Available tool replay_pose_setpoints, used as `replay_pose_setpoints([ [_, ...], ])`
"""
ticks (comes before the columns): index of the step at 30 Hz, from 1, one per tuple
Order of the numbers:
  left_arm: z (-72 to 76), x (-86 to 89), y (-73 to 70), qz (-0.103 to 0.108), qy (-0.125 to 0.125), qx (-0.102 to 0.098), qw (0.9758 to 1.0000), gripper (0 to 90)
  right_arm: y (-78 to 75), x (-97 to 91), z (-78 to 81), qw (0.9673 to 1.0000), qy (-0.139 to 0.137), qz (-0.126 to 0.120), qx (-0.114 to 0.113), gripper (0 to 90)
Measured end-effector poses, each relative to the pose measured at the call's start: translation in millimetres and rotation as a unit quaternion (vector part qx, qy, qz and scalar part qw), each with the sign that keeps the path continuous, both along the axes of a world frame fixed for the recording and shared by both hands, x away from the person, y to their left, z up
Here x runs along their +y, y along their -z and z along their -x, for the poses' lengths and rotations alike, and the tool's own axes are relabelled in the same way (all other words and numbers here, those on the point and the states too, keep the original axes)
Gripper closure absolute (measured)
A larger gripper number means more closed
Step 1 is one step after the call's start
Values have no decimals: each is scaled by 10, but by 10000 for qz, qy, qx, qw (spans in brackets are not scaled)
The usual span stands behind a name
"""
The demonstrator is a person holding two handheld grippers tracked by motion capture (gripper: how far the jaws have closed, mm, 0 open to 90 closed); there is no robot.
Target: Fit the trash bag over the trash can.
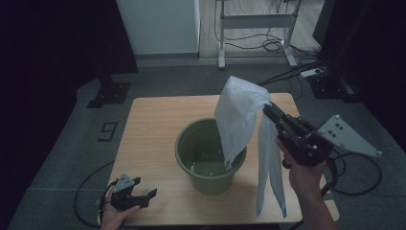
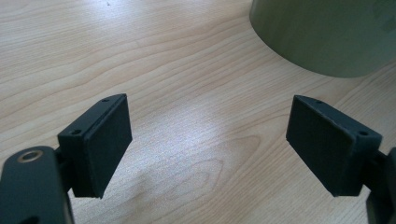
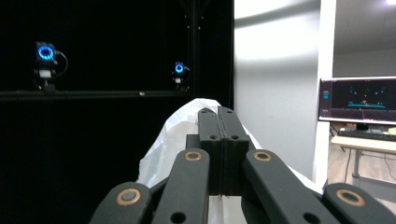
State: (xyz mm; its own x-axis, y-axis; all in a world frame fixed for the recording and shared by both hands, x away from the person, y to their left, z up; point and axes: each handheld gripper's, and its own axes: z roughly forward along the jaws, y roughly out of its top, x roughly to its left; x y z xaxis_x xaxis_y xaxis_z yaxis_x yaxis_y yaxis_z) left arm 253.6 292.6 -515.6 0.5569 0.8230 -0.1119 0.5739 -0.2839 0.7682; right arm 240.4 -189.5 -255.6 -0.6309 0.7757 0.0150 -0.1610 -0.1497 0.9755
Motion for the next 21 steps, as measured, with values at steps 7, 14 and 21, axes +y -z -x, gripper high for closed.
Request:
replay_pose_setpoints([
  [7,-4,-1,11,-20,-6,15,10000,138,269,82,-67,9995,44,210,250,888],
  [14,-1,-4,13,-41,-8,23,10000,138,573,184,-141,9979,-42,331,552,888],
  [21,0,-11,16,-52,0,23,10000,138,848,348,-184,9953,-177,505,805,888],
])
